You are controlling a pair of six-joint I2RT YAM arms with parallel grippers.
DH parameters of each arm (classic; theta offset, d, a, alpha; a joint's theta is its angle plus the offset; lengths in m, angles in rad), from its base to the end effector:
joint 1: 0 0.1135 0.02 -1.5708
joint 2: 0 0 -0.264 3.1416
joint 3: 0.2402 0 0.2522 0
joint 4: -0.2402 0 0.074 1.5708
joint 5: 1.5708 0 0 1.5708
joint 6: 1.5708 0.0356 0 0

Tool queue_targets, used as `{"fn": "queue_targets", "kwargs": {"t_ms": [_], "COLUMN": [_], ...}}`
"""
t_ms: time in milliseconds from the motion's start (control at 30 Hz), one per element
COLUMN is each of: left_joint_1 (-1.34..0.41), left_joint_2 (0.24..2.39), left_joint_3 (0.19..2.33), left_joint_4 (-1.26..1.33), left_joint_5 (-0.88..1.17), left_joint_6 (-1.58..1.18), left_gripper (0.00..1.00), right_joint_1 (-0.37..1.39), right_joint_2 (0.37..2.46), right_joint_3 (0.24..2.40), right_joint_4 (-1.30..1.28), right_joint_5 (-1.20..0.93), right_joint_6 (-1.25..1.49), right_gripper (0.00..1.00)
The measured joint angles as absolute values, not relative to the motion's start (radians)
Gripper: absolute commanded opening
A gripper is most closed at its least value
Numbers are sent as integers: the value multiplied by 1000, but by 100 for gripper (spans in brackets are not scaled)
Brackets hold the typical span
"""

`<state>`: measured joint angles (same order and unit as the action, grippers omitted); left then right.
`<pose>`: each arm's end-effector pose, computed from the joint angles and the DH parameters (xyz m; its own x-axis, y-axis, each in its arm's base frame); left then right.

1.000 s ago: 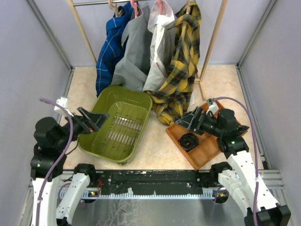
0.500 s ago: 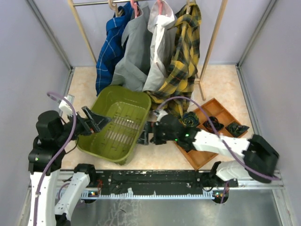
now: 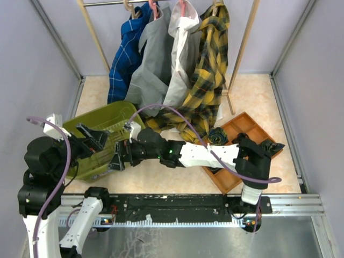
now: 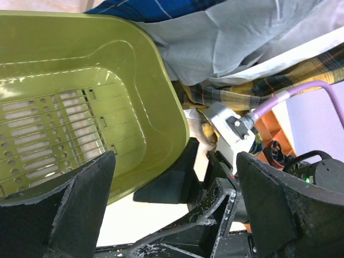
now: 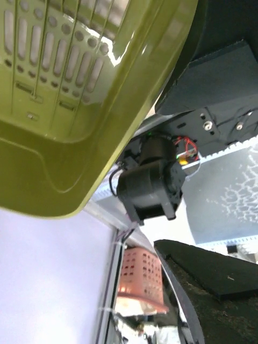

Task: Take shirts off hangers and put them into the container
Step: Move the bin to the center of the board.

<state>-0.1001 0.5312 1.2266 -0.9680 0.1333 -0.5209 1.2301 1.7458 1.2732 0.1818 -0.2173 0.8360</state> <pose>0.0466 -0.0094 0.4208 -0.3450 -0.4611 -0.8175 0.0631 0.8577 -0.5103 0.1316 0.3943 0.2842 -0.7983 -0.0835 -0.5964 -0.5922 0.2888 0.7523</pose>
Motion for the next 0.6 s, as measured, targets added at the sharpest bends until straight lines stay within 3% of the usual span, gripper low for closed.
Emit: {"fn": "queue_targets", "kwargs": {"t_ms": [133, 300, 467, 600], "left_joint_1": [-100, -100, -100, -100], "left_joint_2": [531, 536, 559, 578], "left_joint_3": [1219, 1133, 1041, 1017], "left_joint_4": [-981, -963, -913, -880], "left_joint_5": [110, 179, 290, 344], "left_joint_6": [-522, -525, -538, -544], "left_gripper": [99, 99, 99, 99], "right_joint_1": [1231, 1199, 940, 802], "right_joint_2": [1696, 1391, 1085, 1013], "right_joint_3": [1242, 1055, 888, 758], "right_joint_4": [96, -58, -149, -227], "right_joint_5": [-126, 118, 117, 86], "right_joint_6": [752, 648, 687, 732], "right_gripper": [99, 99, 99, 99]}}
